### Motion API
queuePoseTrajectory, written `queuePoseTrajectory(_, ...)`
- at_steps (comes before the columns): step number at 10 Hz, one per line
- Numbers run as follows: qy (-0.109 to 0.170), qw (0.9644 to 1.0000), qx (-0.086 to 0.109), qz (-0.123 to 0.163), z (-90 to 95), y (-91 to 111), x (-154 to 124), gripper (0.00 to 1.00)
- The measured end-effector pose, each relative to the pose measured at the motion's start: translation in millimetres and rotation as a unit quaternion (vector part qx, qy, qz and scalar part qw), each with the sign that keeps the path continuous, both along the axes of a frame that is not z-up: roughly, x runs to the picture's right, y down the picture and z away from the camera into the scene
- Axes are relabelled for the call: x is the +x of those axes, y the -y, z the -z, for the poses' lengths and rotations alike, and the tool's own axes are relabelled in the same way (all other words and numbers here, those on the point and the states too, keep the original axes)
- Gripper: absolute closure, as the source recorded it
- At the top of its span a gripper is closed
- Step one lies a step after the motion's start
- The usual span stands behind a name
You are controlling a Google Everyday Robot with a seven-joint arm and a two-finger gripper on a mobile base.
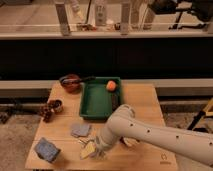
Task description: Place fork in red bowl
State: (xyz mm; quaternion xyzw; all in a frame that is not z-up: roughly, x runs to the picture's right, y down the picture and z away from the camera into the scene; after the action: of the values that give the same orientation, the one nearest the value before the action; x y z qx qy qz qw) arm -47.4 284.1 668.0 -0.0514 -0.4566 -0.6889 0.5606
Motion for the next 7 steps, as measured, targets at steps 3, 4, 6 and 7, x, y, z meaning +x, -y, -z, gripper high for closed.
queuePoseTrajectory(3, 0.006, 1.0, 0.003, -0.003, -8.2, 1.5, -1.0, 0.2)
queuePoseTrajectory(4, 0.005, 1.0, 0.004, -0.005, -13.6, 4.8, -1.1, 0.2)
queuePoseTrajectory(6, 0.005, 1.0, 0.003, -0.004, -24.3, 9.1, -0.6, 0.2)
queuePoseTrajectory(7, 0.007, 1.0, 0.004, 0.001, -29.0, 10.5, -0.1, 0.2)
